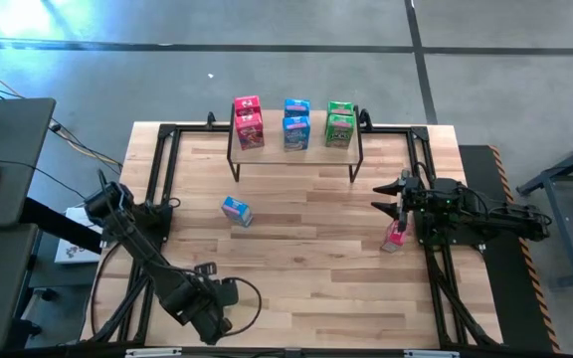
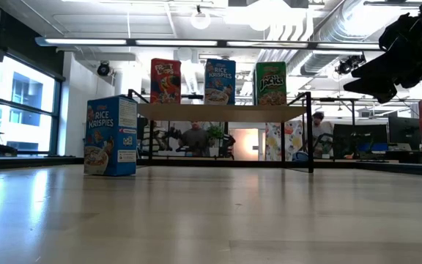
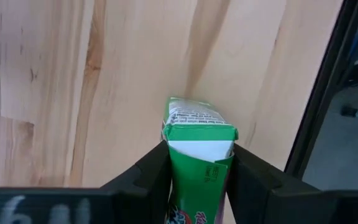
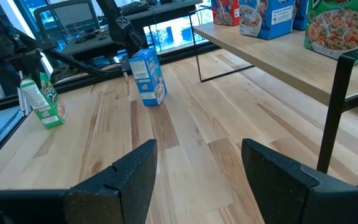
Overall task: Stack cereal on shelf
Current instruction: Put the green cereal box on the shelf aligned with the other green cereal boxes
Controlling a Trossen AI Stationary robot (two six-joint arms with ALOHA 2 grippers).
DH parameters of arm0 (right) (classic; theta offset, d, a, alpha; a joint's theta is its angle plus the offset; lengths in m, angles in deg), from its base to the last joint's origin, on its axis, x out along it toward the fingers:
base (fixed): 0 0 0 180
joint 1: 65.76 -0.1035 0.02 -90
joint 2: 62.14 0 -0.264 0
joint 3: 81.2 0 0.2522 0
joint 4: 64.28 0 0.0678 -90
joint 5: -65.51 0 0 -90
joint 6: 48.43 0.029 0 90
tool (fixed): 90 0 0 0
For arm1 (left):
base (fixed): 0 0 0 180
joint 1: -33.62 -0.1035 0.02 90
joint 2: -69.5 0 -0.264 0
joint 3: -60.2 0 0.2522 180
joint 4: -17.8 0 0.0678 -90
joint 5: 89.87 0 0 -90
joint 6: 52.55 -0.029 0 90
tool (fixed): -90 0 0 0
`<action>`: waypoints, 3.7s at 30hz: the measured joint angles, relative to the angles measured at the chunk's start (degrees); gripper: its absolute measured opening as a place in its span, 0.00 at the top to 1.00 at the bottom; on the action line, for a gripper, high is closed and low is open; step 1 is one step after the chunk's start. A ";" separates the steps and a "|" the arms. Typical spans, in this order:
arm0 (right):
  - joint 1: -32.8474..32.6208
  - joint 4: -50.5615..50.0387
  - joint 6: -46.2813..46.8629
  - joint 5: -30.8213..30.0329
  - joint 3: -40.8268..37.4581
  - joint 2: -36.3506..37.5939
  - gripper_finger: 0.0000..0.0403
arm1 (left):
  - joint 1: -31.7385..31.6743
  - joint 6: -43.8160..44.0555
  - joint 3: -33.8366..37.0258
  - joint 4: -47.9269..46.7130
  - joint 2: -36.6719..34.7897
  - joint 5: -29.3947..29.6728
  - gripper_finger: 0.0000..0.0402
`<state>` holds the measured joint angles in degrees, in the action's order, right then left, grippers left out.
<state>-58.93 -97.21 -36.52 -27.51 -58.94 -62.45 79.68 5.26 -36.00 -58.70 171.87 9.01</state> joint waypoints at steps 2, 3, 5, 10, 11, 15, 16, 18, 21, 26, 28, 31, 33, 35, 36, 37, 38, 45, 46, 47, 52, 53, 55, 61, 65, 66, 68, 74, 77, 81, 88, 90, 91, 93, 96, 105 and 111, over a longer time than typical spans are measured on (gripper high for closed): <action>-0.01 0.00 0.01 0.01 0.00 0.00 0.44 | -0.89 -0.78 -0.12 -0.08 0.00 -0.39 0.70; 0.00 0.01 0.01 -0.01 0.00 0.00 0.44 | -1.36 -1.81 -0.33 -0.12 0.00 -1.07 0.70; -0.02 0.01 0.01 -0.01 0.00 0.00 0.44 | -2.45 -4.14 -1.19 -0.09 0.00 -1.78 0.70; 0.00 0.00 0.00 -0.01 0.00 0.00 0.44 | -5.92 -9.14 -3.60 -0.08 0.00 -1.77 0.70; 0.00 0.01 0.01 -0.01 0.00 0.00 0.44 | -6.70 -10.19 -4.12 -0.09 0.00 -1.75 0.70; 0.00 -0.01 -0.01 0.00 0.00 0.00 0.44 | -10.01 -13.47 -5.70 -0.13 0.00 -1.73 0.70; -0.02 -0.01 0.01 -0.01 0.00 0.00 0.44 | -10.84 -14.26 -6.10 -0.13 0.00 -1.73 0.70; -0.02 0.01 -0.01 -0.01 0.00 0.00 0.44 | -12.41 -15.77 -6.88 -0.13 0.00 -1.73 0.70; -0.01 0.00 -0.01 0.00 0.00 0.00 0.44 | -14.62 -17.95 -8.07 -0.13 0.00 -1.70 0.70; 0.00 0.00 0.01 -0.01 0.00 0.00 0.44 | -17.62 -20.86 -10.60 -0.17 0.00 -1.70 0.70; 0.00 0.01 0.00 -0.01 0.00 0.00 0.44 | -18.70 -21.56 -11.60 -0.13 -0.04 -1.70 0.70; -0.01 0.00 0.00 0.00 0.00 0.00 0.44 | -20.07 -22.05 -12.89 -0.17 -0.04 -1.72 0.70; -0.01 0.03 -0.02 -0.01 0.00 0.00 0.44 | -20.88 -22.06 -13.74 -0.14 -0.05 -1.70 0.70; -0.02 0.05 -0.69 -0.01 0.00 0.00 0.44 | -21.55 -22.08 -14.40 -0.15 -0.07 -1.70 0.70; -0.02 0.05 -1.22 -0.01 0.00 0.00 0.44 | -21.92 -22.08 -14.72 -0.15 -0.07 -1.73 0.70; -0.02 0.05 -1.68 -0.01 0.00 0.00 0.44 | -22.30 -22.08 -14.97 -0.13 -0.07 -1.73 0.70; 0.00 0.05 -1.83 -0.01 0.00 0.00 0.44 | -22.69 -22.08 -15.18 -0.12 -0.07 -1.73 0.70; -0.02 0.93 3.58 -0.40 0.00 0.00 0.44 | -25.35 -22.08 -15.47 -0.13 -0.07 -2.38 0.70; 0.00 1.20 5.81 -0.40 0.00 0.00 0.44 | -25.74 -22.08 -15.47 -0.11 -0.07 -2.38 0.70; 0.00 1.49 8.04 -0.40 0.00 0.00 0.44 | -26.11 -22.08 -15.47 -0.08 -0.07 -2.38 0.70; -0.02 3.63 17.09 -0.42 0.00 0.02 0.44 | -28.11 -22.08 -15.47 0.11 -0.07 -2.38 0.70; -0.01 4.27 17.92 -0.60 0.00 0.02 0.44 | -28.52 -22.08 -15.47 0.13 -0.07 -2.38 0.70; 0.00 5.64 18.18 -0.95 0.00 0.02 0.44 | -29.24 -22.08 -15.47 0.34 -0.07 -2.38 0.70; 0.00 12.15 19.31 -0.93 0.00 0.02 0.44 | -31.24 -22.07 -15.47 3.27 -0.07 -2.38 0.70; -0.01 16.66 19.21 -0.44 0.00 0.02 0.44 | -32.04 -22.07 -15.47 5.00 -0.07 -2.36 0.70; 0.00 17.60 19.20 -0.40 0.00 0.02 0.44 | -32.28 -22.08 -15.47 5.55 -0.07 -2.40 0.70; 0.00 19.25 19.21 -0.40 0.00 0.02 0.44 | -32.57 -22.07 -15.47 6.62 -0.07 -2.40 0.70; -0.01 24.35 19.17 1.14 0.00 0.01 0.40 | -33.33 -22.08 -15.47 7.63 -0.07 -2.40 0.70; 0.00 27.86 18.65 2.05 0.00 -0.03 0.37 | -33.51 -22.08 -15.47 7.73 -0.07 -2.40 0.70; 0.00 32.43 18.68 2.11 0.52 -0.91 0.35 | -33.79 -22.06 -15.47 9.21 -0.07 -2.40 0.70; 0.00 28.80 10.76 3.14 9.34 -8.35 0.35 | -34.76 -23.29 -15.47 13.18 -0.07 -2.40 0.70; -0.01 25.55 7.42 4.42 12.94 -11.36 0.35 | -35.10 -24.08 -15.47 13.36 -0.07 -2.38 0.70; 0.00 23.42 6.06 5.40 14.75 -12.83 0.35 | -35.33 -24.59 -15.47 13.28 -0.07 -2.39 0.70; -0.02 18.05 3.87 7.02 18.40 -15.99 0.35 | -35.80 -25.45 -15.47 13.28 -0.07 -2.39 0.70; -0.02 10.02 2.19 9.13 23.77 -20.97 0.35 | -36.52 -27.05 -15.47 13.32 -0.07 -2.38 0.70; 0.00 -1.28 -3.01 12.18 33.64 -35.16 0.35 | -37.89 -30.63 -15.47 13.35 -0.07 -2.37 0.70; -0.33 -0.95 -4.72 15.75 34.95 -40.95 0.35 | -37.86 -31.06 -15.47 13.63 -0.07 -2.36 0.70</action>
<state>-59.25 -98.16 -41.23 -11.76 -23.99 -103.41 41.82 -25.80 -51.47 -45.07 171.80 6.65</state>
